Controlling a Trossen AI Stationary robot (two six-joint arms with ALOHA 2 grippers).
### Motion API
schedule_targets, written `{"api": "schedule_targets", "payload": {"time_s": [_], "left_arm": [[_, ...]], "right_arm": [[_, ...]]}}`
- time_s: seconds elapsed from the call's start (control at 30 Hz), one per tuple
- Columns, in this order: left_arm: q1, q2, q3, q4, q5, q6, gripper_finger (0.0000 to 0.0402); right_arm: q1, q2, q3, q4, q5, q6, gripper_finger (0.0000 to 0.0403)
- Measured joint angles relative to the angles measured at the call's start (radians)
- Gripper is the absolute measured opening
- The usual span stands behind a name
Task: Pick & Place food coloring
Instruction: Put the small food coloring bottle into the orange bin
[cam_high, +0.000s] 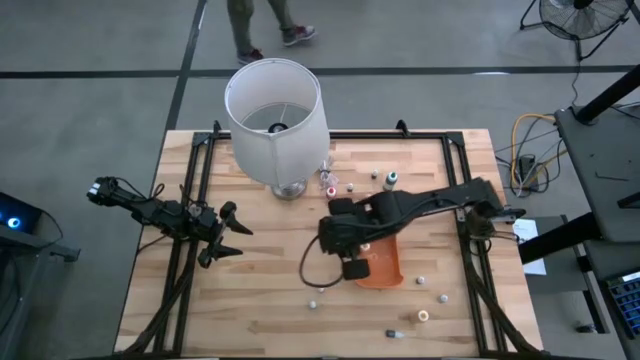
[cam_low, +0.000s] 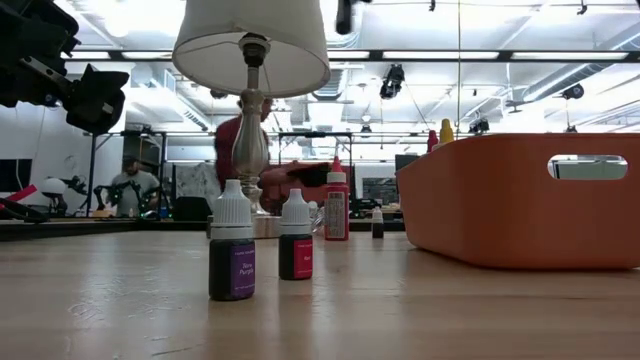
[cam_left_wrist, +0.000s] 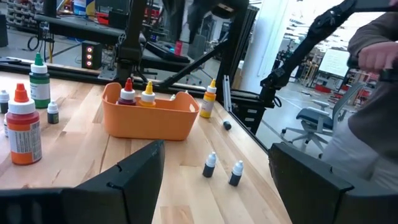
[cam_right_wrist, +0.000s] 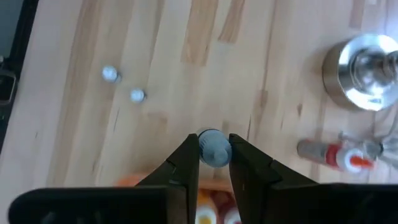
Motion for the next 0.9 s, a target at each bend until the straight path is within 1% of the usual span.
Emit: {"api": "schedule_targets", "payload": {"time_s": [0.27,0.57,0.7,0.9], "left_arm": [[0.0,0.0,0.0,0.0,0.0,0.0,0.0259],[0.0,0.0,0.0,0.0,0.0,0.0,0.0259],[0.0,0.0,0.0,0.0,0.0,0.0,0.0259],[0.0,0.0,0.0,0.0,0.0,0.0,0.0259]], "right_arm": [[0.004,-0.231,-0.321,0.075,0.019,0.058,0.0063],[0.037,-0.443,-0.618,0.129,0.021,0.129,0.0063],[0.052,-0.512,-0.737,0.167,0.021,0.138,0.0063],[0.057,-0.565,-0.891,0.222,0.021,0.157,0.0063]]}}
